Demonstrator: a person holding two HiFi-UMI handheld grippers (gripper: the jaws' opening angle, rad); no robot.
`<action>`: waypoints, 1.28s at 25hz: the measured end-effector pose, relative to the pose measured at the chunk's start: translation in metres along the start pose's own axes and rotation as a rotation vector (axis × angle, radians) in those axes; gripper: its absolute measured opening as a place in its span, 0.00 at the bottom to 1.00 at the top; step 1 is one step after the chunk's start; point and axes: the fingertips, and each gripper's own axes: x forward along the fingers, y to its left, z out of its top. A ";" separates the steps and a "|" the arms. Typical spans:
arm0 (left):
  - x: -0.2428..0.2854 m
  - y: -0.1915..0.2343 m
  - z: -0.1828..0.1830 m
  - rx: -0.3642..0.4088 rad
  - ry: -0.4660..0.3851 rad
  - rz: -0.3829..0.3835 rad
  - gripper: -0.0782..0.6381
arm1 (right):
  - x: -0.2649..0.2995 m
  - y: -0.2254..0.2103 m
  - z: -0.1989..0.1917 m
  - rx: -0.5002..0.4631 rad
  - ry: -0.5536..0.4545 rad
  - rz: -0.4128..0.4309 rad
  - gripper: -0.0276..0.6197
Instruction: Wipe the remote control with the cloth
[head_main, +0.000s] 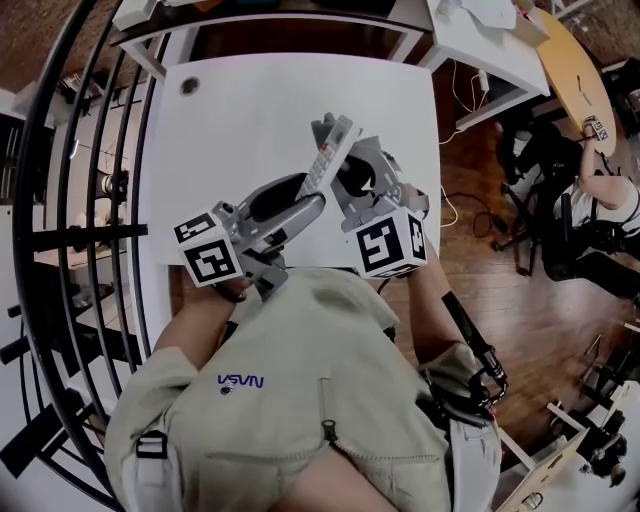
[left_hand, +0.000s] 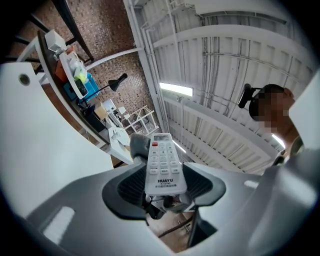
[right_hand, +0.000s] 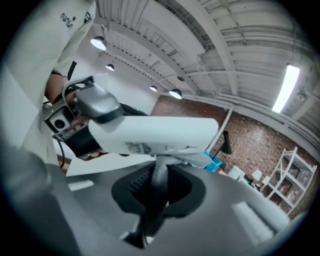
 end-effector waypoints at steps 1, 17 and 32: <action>-0.001 0.001 0.002 0.004 -0.005 0.006 0.45 | 0.000 0.009 0.002 -0.012 0.000 0.022 0.08; -0.024 0.065 0.011 0.368 -0.027 0.382 0.45 | -0.003 0.014 -0.033 0.277 0.019 -0.041 0.08; -0.029 0.150 -0.019 0.889 0.236 0.762 0.45 | 0.020 -0.003 -0.113 0.559 0.185 -0.144 0.08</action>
